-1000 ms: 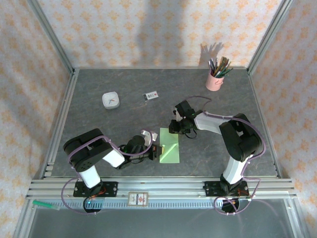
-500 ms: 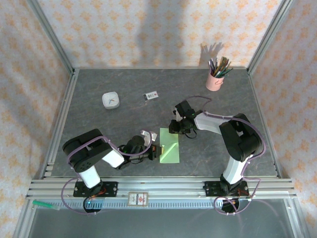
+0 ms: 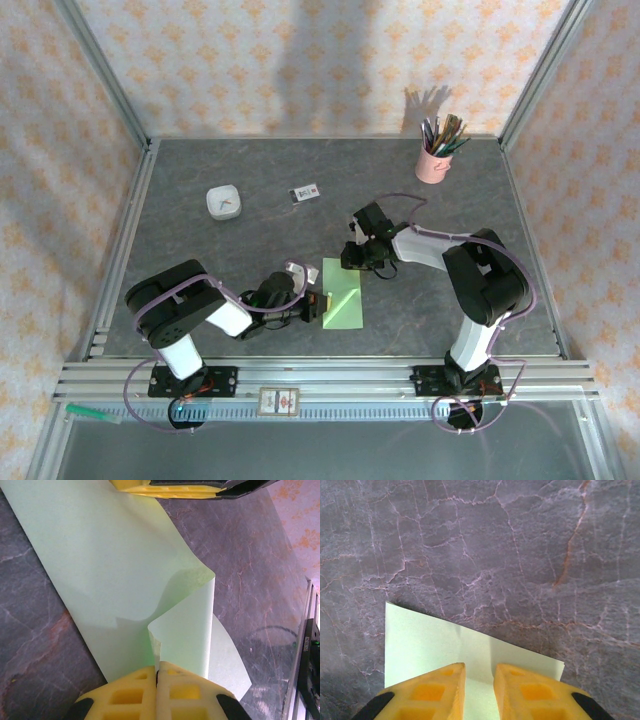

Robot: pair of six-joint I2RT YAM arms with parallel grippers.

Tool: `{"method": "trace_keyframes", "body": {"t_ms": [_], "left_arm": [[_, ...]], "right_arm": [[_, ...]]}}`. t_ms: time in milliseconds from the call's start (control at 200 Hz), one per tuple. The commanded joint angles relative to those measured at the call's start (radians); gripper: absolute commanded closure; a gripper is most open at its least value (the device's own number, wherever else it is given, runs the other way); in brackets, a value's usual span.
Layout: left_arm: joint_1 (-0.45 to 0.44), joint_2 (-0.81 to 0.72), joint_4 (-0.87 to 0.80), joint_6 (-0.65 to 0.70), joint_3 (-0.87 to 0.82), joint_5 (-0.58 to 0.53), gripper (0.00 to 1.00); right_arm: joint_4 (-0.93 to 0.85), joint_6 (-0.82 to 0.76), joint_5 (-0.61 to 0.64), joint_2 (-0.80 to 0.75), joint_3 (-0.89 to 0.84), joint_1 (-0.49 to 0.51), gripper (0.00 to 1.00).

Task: Fold a paper plane with a square sheet of paper (pick it up from the middle)
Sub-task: Fold the triangle a second time at the center of the table.

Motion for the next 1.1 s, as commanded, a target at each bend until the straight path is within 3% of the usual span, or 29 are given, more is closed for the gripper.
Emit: {"method": "trace_keyframes", "body": {"t_ms": [0,220,1096], "left_arm": [[0.010,0.008,-0.089,0.026,0.018,-0.015,1.00],[0.011,0.016,-0.167,0.033,0.033,-0.040,1.00],[0.010,0.069,-0.175,-0.010,0.031,-0.054,1.00]], "right_arm": [[-0.057,-0.013,0.065,0.031,-0.008,0.006,0.75],[-0.054,-0.012,0.047,0.019,0.014,0.006,0.73],[-0.129,-0.006,0.026,-0.108,0.122,0.006,0.69]]}}
